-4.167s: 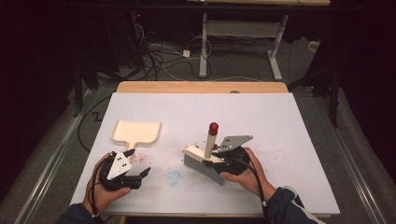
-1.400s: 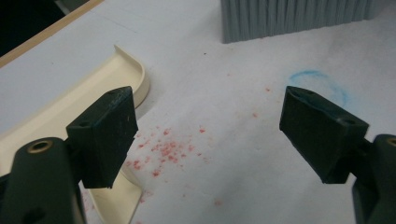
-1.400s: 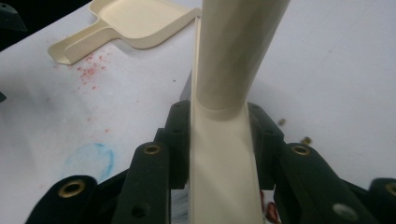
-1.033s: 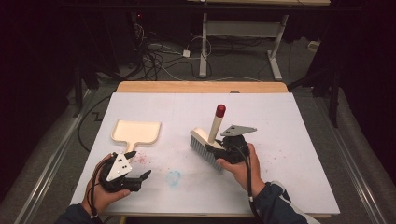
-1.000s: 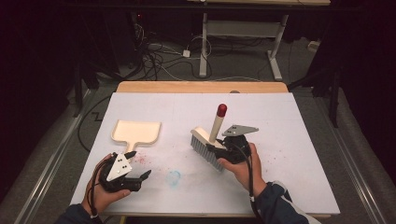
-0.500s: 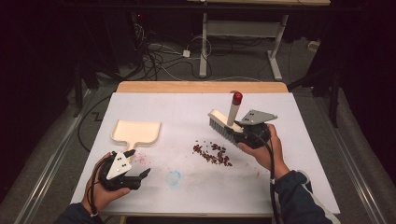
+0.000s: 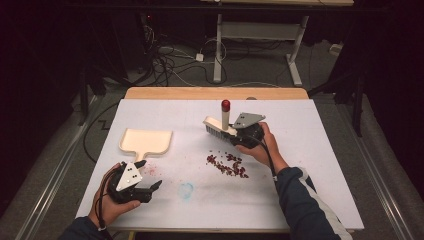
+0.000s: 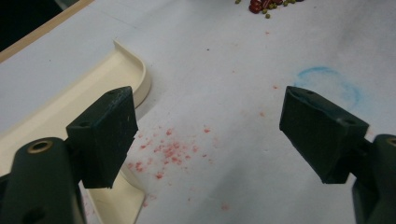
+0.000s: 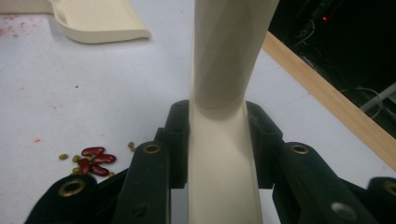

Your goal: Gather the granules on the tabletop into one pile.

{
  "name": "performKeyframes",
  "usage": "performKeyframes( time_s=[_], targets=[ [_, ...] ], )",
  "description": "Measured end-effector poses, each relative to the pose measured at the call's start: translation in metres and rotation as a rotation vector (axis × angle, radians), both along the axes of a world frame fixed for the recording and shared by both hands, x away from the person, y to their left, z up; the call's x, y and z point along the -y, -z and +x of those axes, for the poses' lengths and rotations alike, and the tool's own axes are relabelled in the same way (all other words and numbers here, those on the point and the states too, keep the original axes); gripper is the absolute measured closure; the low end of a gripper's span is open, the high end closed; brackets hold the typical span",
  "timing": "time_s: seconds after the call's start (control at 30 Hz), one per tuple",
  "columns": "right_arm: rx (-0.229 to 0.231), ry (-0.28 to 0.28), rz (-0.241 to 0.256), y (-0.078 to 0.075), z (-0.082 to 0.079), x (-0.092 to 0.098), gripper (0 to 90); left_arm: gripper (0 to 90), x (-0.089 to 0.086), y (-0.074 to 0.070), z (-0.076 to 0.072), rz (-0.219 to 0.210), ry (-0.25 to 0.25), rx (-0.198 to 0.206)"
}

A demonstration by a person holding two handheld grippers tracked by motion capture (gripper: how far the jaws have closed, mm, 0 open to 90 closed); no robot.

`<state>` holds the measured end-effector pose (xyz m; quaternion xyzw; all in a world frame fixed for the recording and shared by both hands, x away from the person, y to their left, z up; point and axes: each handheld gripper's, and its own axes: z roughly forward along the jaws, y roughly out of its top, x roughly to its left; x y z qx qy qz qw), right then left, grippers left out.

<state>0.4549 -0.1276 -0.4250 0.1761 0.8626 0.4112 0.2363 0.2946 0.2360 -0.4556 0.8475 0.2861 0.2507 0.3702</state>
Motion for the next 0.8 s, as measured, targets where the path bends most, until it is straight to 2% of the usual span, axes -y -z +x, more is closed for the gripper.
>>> performKeyframes(
  time_s=[0.1, 0.2, 0.33, 0.43, 0.57, 0.8],
  targets=[
    [-0.006, -0.054, -0.020, 0.006, -0.003, -0.008, 67.7, 18.2, 0.001, 0.000, -0.001, 0.000, 0.004, 0.000],
    [0.013, -0.078, -0.045, 0.008, -0.011, -0.013, 67.8, 18.2, 0.003, 0.001, 0.000, 0.006, 0.010, -0.001],
    [0.016, -0.179, -0.077, 0.014, -0.023, -0.013, 67.5, 18.2, 0.004, 0.001, 0.000, 0.009, 0.013, -0.002],
    [0.019, -0.223, -0.098, 0.018, -0.032, -0.009, 67.2, 18.2, 0.004, 0.001, 0.000, 0.011, 0.013, -0.003],
    [0.000, -0.266, -0.047, 0.019, -0.039, 0.006, 67.3, 18.2, 0.005, 0.001, -0.001, 0.014, 0.015, -0.002],
    [-0.002, -0.334, -0.048, 0.013, -0.052, 0.028, 67.4, 18.2, 0.005, 0.000, -0.002, 0.017, 0.018, -0.002]
  ],
)
